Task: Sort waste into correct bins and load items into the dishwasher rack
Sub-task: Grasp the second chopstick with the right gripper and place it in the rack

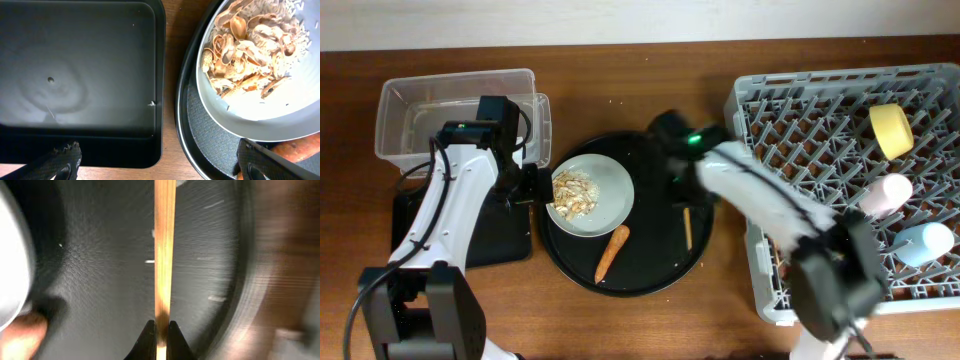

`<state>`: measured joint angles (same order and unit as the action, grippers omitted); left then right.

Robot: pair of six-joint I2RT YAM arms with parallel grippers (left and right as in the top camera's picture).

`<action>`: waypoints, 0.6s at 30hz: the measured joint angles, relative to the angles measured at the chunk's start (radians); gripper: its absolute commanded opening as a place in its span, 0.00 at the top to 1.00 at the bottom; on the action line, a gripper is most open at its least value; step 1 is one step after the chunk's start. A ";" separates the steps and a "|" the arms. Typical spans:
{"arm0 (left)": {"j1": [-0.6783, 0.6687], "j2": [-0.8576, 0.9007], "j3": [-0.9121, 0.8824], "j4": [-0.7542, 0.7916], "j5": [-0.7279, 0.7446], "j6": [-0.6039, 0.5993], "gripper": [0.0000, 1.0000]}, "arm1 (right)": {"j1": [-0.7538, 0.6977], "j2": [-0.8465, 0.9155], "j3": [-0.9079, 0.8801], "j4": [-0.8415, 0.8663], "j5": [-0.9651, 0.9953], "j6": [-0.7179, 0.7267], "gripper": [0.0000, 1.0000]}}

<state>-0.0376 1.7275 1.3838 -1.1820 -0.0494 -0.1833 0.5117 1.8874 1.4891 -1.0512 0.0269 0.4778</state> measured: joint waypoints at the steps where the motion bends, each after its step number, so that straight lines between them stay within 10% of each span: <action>1: 0.000 0.000 0.000 0.000 0.000 0.000 0.01 | -0.041 -0.076 0.013 -0.050 0.001 -0.071 0.96; 11: 0.000 0.000 0.000 0.000 0.000 0.000 0.01 | -0.428 -0.258 -0.113 -0.177 0.003 -0.482 0.95; 18: 0.000 0.000 0.000 0.000 0.000 0.000 0.01 | -0.428 -0.256 -0.218 -0.038 -0.009 -0.503 0.59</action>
<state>-0.0376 1.7275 1.3838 -1.1824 -0.0490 -0.1833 0.0837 1.6318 1.2713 -1.0889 0.0177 -0.0250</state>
